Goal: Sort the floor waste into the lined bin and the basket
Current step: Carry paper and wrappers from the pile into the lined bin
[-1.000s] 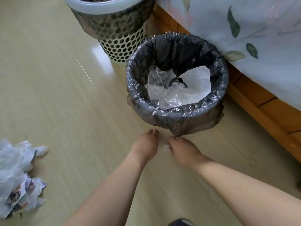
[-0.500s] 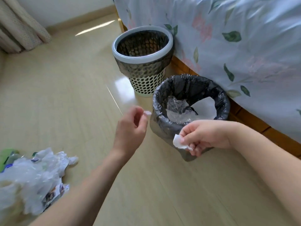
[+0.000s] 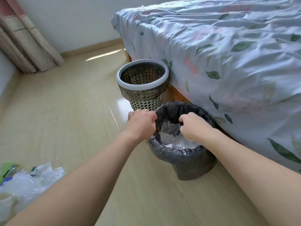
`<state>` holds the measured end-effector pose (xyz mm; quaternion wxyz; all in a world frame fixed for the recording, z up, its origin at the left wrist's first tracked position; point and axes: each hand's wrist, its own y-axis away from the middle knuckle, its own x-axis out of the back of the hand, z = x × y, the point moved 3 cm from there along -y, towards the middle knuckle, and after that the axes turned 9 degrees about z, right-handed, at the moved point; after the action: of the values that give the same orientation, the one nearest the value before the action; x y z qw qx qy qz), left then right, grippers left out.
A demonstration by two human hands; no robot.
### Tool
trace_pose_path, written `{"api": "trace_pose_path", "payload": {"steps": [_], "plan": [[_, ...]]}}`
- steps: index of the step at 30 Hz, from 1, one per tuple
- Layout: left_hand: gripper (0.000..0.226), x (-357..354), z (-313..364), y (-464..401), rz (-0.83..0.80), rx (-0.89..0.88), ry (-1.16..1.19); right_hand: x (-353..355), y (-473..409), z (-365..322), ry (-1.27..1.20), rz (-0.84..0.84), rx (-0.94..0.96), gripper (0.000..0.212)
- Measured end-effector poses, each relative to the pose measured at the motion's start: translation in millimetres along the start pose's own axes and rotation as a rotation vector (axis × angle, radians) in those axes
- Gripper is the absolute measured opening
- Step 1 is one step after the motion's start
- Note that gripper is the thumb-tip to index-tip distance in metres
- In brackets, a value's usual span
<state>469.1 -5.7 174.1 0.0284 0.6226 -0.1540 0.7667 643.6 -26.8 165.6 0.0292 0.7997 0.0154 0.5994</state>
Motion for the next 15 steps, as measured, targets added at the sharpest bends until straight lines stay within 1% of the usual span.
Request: {"api": "trace_pose_path", "payload": {"steps": [2,4,6,10,12,15], "plan": [[0.033,20.1,-38.0,15.0,0.009,0.021,0.013,1.2,-3.6,-28.1,-0.028,0.059,0.09,0.037],[0.033,39.9,-86.6,36.8,-0.003,0.074,-0.009,-4.5,-5.6,-70.7,-0.065,0.053,0.217,0.035],[0.034,61.5,-143.0,68.7,-0.053,0.183,-0.028,-20.9,-5.0,-128.5,-0.061,-0.041,0.368,0.035],[0.035,96.5,-254.8,145.6,-0.141,0.438,-0.035,-66.1,15.4,-251.1,-0.025,-0.284,0.565,0.042],[0.035,105.9,-309.4,191.7,-0.145,0.553,-0.035,-91.9,31.3,-309.5,-0.017,-0.343,0.627,0.041],[0.033,104.3,-375.3,259.9,-0.144,0.696,-0.007,-136.1,55.7,-381.0,-0.063,-0.394,0.651,0.04]]}}
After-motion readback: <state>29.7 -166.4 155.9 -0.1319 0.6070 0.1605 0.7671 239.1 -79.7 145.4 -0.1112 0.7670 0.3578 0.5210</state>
